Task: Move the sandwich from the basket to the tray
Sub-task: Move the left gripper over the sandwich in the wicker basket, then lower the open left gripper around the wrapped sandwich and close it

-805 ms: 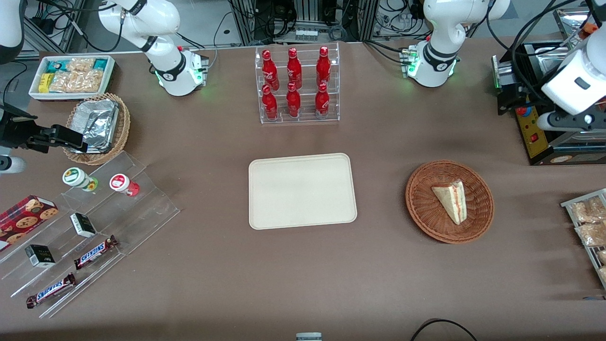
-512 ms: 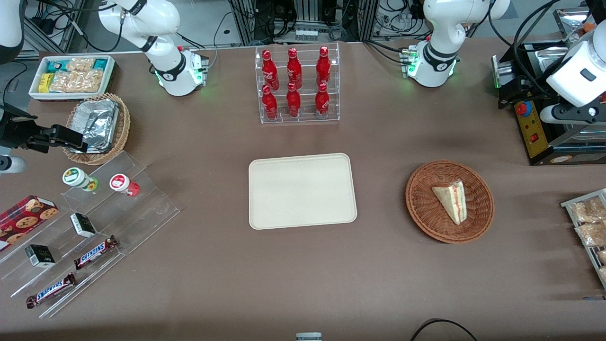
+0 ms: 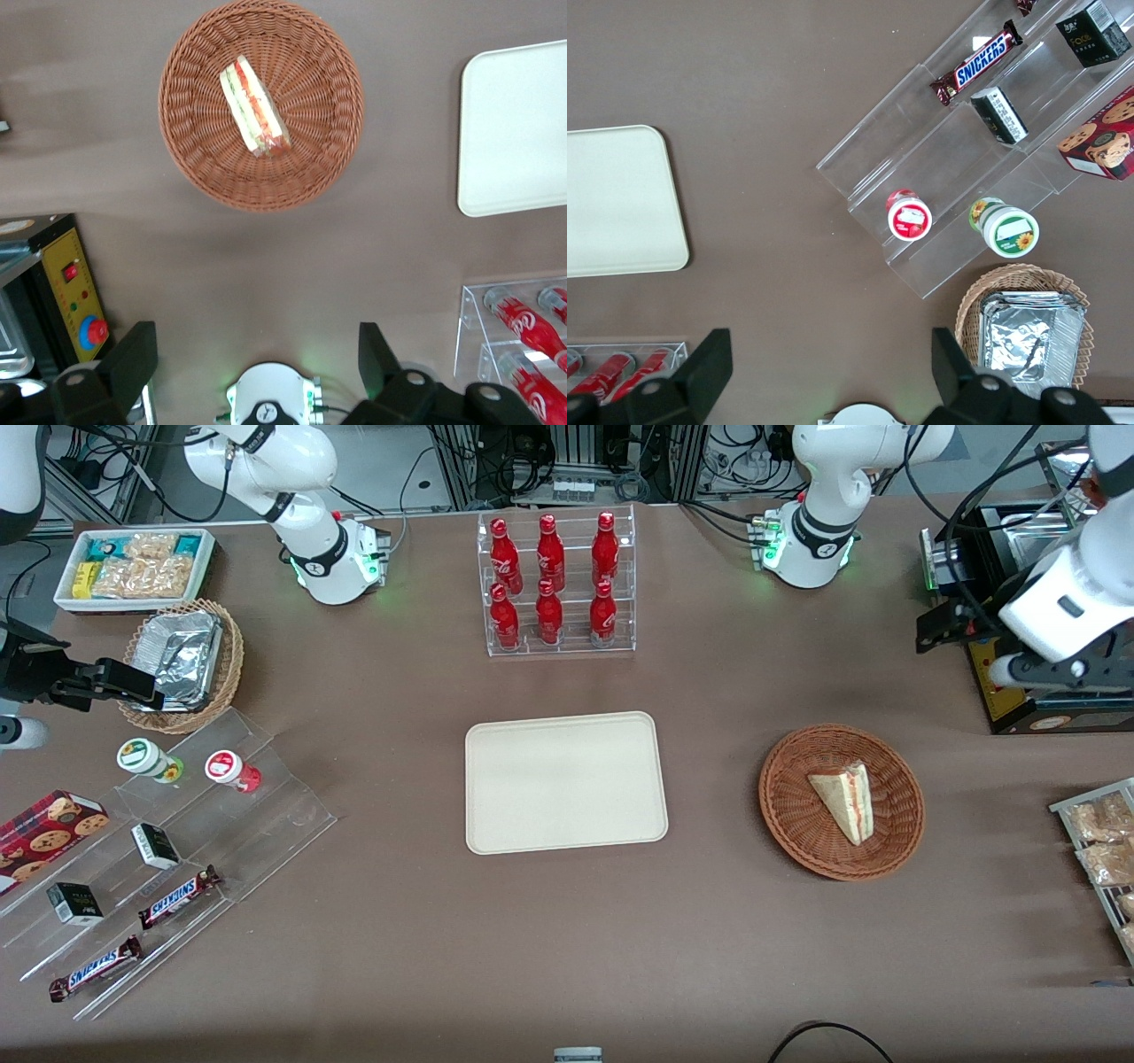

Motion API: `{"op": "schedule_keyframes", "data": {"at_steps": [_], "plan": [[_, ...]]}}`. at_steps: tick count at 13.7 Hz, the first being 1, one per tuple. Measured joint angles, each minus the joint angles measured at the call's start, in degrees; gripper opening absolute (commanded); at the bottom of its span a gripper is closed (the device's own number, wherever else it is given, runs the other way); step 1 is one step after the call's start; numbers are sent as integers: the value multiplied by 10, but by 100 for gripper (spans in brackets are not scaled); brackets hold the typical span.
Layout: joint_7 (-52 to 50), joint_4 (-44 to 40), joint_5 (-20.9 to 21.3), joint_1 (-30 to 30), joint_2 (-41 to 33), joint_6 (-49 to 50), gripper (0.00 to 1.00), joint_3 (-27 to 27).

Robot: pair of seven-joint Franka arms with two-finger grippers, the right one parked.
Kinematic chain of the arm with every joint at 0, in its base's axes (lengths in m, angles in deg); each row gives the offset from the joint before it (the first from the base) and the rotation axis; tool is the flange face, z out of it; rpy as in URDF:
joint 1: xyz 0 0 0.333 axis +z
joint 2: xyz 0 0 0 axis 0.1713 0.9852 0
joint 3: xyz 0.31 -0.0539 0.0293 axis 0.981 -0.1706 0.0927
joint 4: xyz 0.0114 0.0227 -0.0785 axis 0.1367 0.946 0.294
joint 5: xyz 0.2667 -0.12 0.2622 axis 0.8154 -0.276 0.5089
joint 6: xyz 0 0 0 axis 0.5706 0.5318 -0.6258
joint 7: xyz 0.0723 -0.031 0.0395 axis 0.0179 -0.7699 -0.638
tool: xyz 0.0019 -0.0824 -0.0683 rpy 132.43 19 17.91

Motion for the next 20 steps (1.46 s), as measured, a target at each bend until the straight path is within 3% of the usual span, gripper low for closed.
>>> {"op": "schedule_keyframes", "data": {"at_steps": [6, 14, 17, 20], "plan": [[0, 125, 0, 0, 10, -157, 100, 1], [-30, 172, 0, 0, 85, -297, 100, 7], [-70, 223, 0, 0, 87, -376, 100, 15], [-174, 257, 0, 0, 94, -433, 100, 15]]}}
